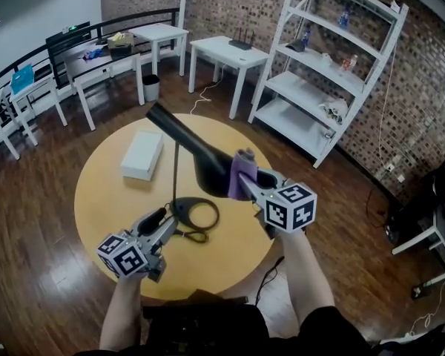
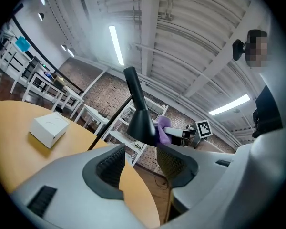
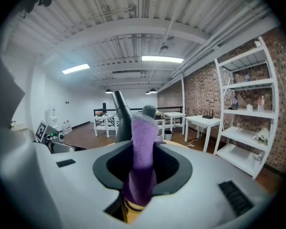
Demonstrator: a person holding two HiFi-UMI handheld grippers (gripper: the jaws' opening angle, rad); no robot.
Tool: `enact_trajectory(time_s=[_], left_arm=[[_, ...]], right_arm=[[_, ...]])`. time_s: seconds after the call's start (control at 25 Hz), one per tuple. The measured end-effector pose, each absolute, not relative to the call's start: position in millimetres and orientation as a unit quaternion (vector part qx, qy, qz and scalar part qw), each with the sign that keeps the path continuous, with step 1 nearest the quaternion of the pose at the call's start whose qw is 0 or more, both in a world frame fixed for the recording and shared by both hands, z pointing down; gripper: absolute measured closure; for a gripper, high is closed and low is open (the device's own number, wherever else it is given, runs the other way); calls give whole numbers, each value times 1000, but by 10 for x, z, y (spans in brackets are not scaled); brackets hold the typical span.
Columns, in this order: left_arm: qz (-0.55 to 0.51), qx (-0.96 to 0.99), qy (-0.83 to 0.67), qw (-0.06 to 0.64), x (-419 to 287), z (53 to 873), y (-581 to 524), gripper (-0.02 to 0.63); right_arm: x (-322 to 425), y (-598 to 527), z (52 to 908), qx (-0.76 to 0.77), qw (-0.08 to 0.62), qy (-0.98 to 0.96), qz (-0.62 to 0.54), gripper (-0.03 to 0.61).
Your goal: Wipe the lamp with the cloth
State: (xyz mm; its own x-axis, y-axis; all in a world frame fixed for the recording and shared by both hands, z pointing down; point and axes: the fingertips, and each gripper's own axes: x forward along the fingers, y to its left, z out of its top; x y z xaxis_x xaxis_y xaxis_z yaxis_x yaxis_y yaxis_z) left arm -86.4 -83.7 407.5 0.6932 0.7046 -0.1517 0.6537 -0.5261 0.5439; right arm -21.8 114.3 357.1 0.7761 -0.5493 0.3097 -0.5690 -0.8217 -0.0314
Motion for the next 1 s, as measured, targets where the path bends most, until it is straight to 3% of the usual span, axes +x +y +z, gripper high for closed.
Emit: enact_trajectory(time_s=[0.24, 0.48, 0.84, 1.0], left_arm=[[33, 867, 400, 295, -787, 4100, -944, 414], [21, 874, 391, 287, -794, 4036, -1055, 414], [3, 920, 303, 248, -867, 4068, -998, 414], [-19, 942, 211, 259, -930, 4104, -850, 414]], right_arm=[[-62, 593, 2846, 935, 67, -336, 92, 480], [243, -204, 2259, 900, 159, -405, 30, 480], [575, -606, 2254, 767, 359, -527, -69, 480], [392, -644, 2421, 698, 356, -612, -107, 480]])
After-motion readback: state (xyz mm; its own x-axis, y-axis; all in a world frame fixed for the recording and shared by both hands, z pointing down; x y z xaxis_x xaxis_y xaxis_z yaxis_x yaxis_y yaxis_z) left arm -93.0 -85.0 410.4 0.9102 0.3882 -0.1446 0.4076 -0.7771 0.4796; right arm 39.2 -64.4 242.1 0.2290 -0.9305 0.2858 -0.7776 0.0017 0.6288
